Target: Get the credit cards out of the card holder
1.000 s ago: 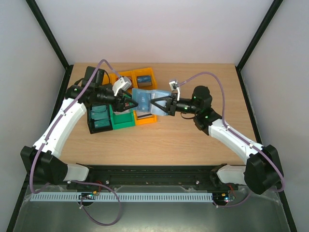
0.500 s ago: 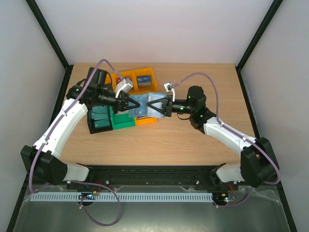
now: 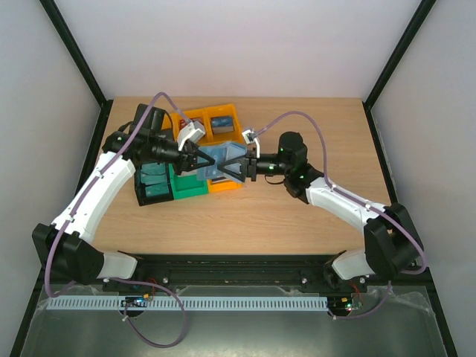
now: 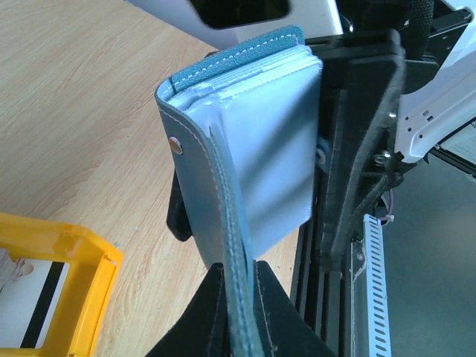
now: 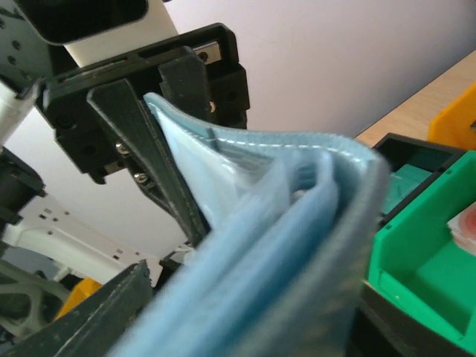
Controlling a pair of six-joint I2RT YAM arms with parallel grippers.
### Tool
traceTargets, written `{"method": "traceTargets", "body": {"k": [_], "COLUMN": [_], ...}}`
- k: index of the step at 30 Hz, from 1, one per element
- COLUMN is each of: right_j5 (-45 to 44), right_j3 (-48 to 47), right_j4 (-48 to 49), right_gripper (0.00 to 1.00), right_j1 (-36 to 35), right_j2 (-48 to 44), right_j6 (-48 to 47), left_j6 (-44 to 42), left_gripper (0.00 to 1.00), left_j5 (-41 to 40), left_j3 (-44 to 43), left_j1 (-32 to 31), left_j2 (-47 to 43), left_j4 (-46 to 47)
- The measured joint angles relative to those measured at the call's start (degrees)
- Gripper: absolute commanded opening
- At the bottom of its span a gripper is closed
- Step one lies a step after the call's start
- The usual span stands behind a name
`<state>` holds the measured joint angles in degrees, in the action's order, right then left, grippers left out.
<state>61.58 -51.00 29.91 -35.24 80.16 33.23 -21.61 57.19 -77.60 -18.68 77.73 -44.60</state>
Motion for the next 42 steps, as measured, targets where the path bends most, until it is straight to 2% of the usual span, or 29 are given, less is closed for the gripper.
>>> {"method": "traceTargets", "body": {"k": [3,7,9,10,12,15,18,23,26,31,35,38,42], "right_j5": [-1.81,-3.87,-4.09,-4.15,-4.13,-3.96,-3.50,-2.51,-1.84,-0.68,-0.07,0.20,0.63], "right_j3": [-0.26,-0.28,-0.28,-0.28,-0.28,-0.26,-0.26,-0.26,-0.24,-0.24,-0.24,-0.24,-0.24], "right_j4": [0.33,0.68,0.81,0.74,0.72,0.59,0.39,0.39,0.39,0.37,0.37,0.39,0.46], "right_gripper": [0.37,0.10,0.02,0.02,0.02,0.02,0.02,0.02,0.02,0.02,0.02,0.02,0.02], "right_j1": [-0.37,-0.37,-0.22,-0.13,-0.04,-0.04,-0.07,0.68,1.11,1.22,1.22,1.22,1.22], "right_j2": [0.96,1.92,2.27,2.36,2.36,2.32,2.12,0.66,0.15,0.13,0.11,0.11,0.11], "right_j6": [0.31,1.31,1.53,1.79,1.79,1.42,0.85,0.33,0.20,0.20,0.20,0.28,0.66], "left_j6": [-0.55,-1.31,-1.38,-1.38,-1.73,-3.45,-5.90,-8.09,-8.85,-9.09,-8.74,-7.34,-4.96], "left_gripper": [0.02,0.02,0.02,0.03,0.13,0.23,0.29,0.38,0.41,0.41,0.46,0.38,0.37], "left_j5": [0.04,0.07,-0.55,-0.76,-0.81,-0.22,1.05,3.45,4.11,4.57,4.72,4.87,4.28], "left_j3": [0.00,0.00,0.00,0.00,0.00,-0.09,-0.24,-0.28,-0.28,-0.33,-0.33,-0.33,-0.31], "left_j1": [0.00,0.13,0.59,0.94,1.25,1.33,1.88,6.67,8.90,9.07,9.07,8.94,8.20], "left_j2": [0.00,0.00,0.00,0.00,0.00,-0.02,-0.09,-1.07,-1.97,-2.40,-2.40,-2.40,-2.40], "left_j4": [-0.11,-1.05,-1.42,-1.53,-1.64,-2.49,-3.80,-5.29,-5.88,-6.14,-5.90,-5.14,-3.23]}}
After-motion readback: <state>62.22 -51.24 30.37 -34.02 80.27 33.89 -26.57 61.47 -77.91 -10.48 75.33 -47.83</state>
